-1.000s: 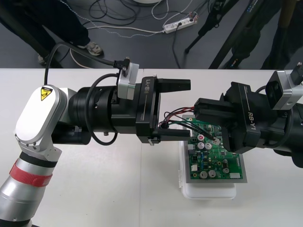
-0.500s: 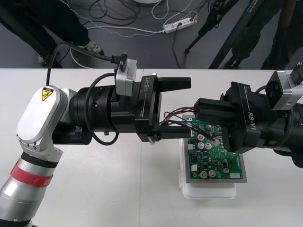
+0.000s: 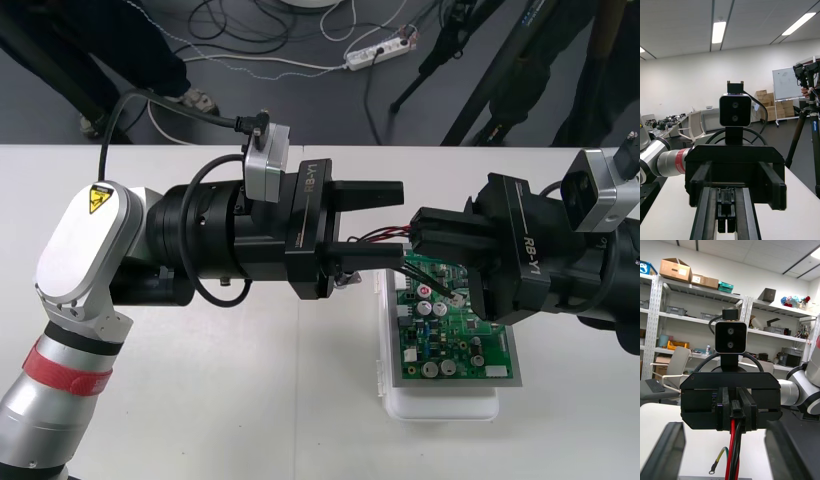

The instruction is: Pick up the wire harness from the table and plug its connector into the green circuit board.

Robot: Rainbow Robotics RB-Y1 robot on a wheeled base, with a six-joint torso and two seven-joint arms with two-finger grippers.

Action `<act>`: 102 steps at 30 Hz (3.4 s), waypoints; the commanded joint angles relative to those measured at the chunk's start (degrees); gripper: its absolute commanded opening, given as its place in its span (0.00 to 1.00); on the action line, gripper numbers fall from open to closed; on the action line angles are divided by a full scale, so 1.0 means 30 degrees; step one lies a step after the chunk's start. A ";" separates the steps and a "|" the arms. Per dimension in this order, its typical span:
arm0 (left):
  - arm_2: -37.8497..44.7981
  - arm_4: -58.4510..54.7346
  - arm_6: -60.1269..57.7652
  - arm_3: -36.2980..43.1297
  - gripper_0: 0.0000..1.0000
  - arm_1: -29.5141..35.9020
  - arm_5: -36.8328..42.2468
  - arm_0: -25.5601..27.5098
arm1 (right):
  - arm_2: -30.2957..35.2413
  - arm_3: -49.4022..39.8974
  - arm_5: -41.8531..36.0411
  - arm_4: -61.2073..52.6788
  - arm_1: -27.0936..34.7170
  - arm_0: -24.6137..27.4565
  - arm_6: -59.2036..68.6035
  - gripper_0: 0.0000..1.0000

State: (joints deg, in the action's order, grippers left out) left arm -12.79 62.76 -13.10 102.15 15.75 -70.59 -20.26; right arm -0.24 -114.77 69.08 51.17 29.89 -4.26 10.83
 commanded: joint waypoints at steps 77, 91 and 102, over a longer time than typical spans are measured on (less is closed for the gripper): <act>0.1393 -0.2814 0.0851 -0.1853 0.00 0.4506 -0.0435 0.1537 | 0.6380 0.0641 0.6974 0.8725 0.4040 0.1479 0.0813 1.00; 0.1393 -0.3605 0.5539 -0.9060 0.00 0.4184 -0.4917 -0.1158 | 0.6439 -0.1088 0.6974 1.3500 0.5827 0.2065 0.0989 1.00; 0.1393 -0.3957 0.9464 -1.4538 0.00 0.3598 -0.6470 -0.3033 | 0.6175 -0.3695 0.6974 1.8012 0.6354 0.3354 0.1633 1.00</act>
State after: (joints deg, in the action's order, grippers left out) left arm -10.31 51.88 6.43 60.61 27.83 -85.89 -25.68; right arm 17.31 -122.70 89.69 102.43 46.65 3.58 11.54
